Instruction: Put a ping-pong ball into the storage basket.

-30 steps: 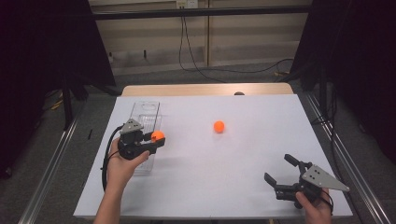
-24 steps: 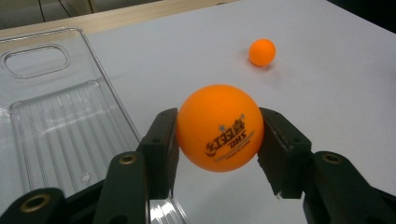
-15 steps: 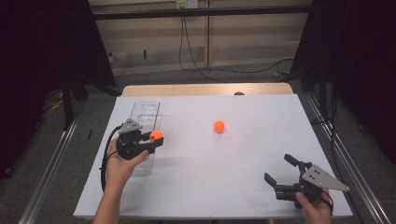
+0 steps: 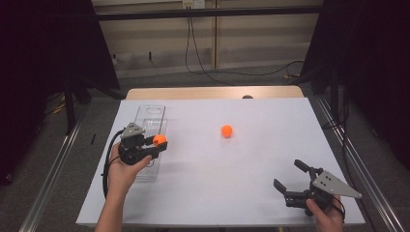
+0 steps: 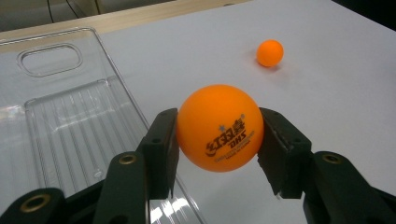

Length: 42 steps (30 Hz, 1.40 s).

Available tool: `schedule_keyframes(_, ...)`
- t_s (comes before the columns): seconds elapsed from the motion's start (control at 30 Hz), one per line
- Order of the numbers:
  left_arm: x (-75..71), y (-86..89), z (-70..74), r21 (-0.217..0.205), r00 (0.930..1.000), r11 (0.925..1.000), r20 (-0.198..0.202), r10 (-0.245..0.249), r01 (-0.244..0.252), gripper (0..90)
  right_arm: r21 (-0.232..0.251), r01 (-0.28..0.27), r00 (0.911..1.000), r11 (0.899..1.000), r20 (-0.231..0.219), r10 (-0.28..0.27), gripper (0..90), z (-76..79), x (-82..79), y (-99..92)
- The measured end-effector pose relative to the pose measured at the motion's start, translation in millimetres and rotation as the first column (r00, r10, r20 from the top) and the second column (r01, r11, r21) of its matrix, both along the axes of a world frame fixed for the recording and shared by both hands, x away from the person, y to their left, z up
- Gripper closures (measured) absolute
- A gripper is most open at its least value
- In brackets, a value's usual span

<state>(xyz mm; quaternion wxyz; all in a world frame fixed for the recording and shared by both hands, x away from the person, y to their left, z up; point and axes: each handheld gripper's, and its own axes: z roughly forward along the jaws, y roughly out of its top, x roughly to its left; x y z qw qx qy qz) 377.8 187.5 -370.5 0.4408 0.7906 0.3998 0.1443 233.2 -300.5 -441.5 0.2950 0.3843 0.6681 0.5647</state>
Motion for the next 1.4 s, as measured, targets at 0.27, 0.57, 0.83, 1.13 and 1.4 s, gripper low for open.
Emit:
schedule_keyframes(0.27, 0.7, 1.9, -0.7, 0.005, 1.0, 1.0, 0.002, 0.007, -0.007, 50.9, 0.002, 0.001, 1.0, 1.0, -0.001, -0.001, 2.1, 0.0, -0.1, 0.1)
schedule_keyframes(0.57, 1.4, 3.3, -1.3, 0.01, 0.9999, 0.9999, 0.006, 0.013, -0.014, 50.8, 0.002, 0.0, 1.0, 1.0, -0.001, 0.0, 2.1, 0.1, -0.2, 0.2)
schedule_keyframes(0.83, 2.1, 5.6, -1.8, 0.013, 0.9998, 0.9997, 0.005, 0.02, -0.02, 50.8, 0.003, 0.0, 1.0, 1.0, -0.001, 0.0, 2.1, 0.0, -0.1, 0.4)
schedule_keyframes(1.13, 3.4, 8.5, -3.0, 0.016, 0.9994, 0.9993, 0.006, 0.034, -0.034, 50.8, 0.0, -0.004, 1.0, 1.0, -0.001, 0.004, 2.1, -0.1, -0.2, 0.5)
schedule_keyframes(1.4, 4.1, 9.4, -4.3, 0.015, 0.9992, 0.9991, 0.007, 0.039, -0.04, 50.8, 0.0, -0.004, 1.0, 1.0, -0.002, 0.004, 2.1, -0.2, -0.1, 0.5)
